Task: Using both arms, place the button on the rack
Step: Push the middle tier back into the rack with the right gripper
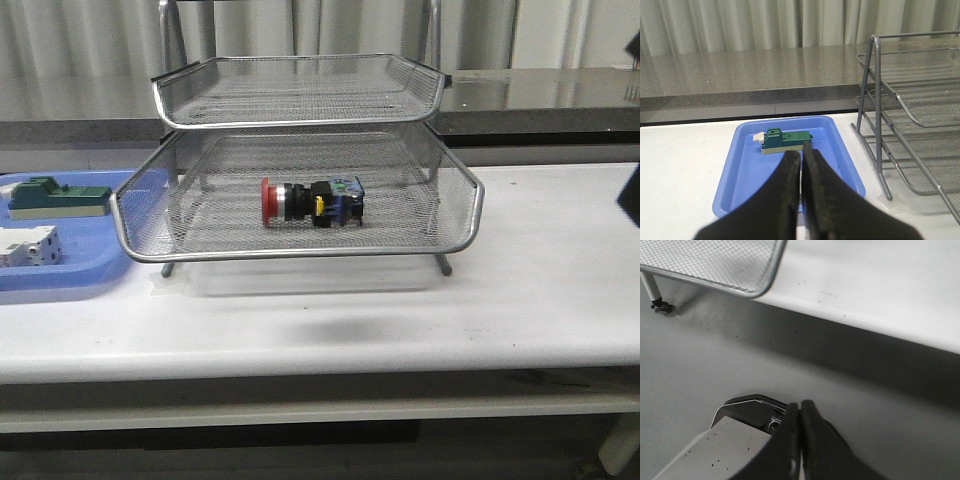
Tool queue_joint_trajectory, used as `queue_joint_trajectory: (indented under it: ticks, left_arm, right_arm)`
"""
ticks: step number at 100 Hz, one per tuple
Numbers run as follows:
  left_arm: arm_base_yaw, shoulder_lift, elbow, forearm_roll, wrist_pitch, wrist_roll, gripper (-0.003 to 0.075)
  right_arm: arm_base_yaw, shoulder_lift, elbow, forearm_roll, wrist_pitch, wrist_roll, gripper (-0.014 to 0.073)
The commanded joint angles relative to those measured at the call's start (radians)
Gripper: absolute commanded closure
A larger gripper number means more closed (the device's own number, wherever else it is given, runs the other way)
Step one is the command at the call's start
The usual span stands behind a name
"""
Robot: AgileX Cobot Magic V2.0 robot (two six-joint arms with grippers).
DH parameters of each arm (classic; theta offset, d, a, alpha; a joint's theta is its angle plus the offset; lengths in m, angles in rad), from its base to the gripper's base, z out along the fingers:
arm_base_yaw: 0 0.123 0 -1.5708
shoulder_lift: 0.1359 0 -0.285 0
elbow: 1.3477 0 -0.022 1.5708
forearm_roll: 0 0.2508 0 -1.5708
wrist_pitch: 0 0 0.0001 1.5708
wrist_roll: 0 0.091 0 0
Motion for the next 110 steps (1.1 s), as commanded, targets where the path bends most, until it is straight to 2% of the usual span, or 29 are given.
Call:
queue_joint_trajectory:
  ticks: [1,20,48,67,110]
  left_arm:
    - [0.003,0.009,-0.027,-0.014,-0.081,-0.01,0.0716]
    - [0.003,0.009,-0.027,-0.014,-0.081,-0.01,0.0716]
    - [0.003,0.009,-0.027,-0.014,-0.081,-0.01,0.0716]
    - [0.003,0.009,-0.027,-0.014,-0.081,-0.01,0.0716]
    - [0.003,0.009,-0.027,-0.014,-0.081,-0.01,0.0716]
  right_arm:
    - [0.065,0.044,-0.05,0.027,-0.08,-0.015,0.066]
    - [0.213,0.178,-0.082,0.025,-0.166,-0.015,0.066]
    - [0.343,0.349,-0.161,-0.012,-0.241,-0.021,0.066]
    - [0.378,0.435,-0.228,-0.062,-0.268,-0.021,0.066]
    - [0.378,0.543,-0.351,-0.193,-0.316,-0.021,0.066]
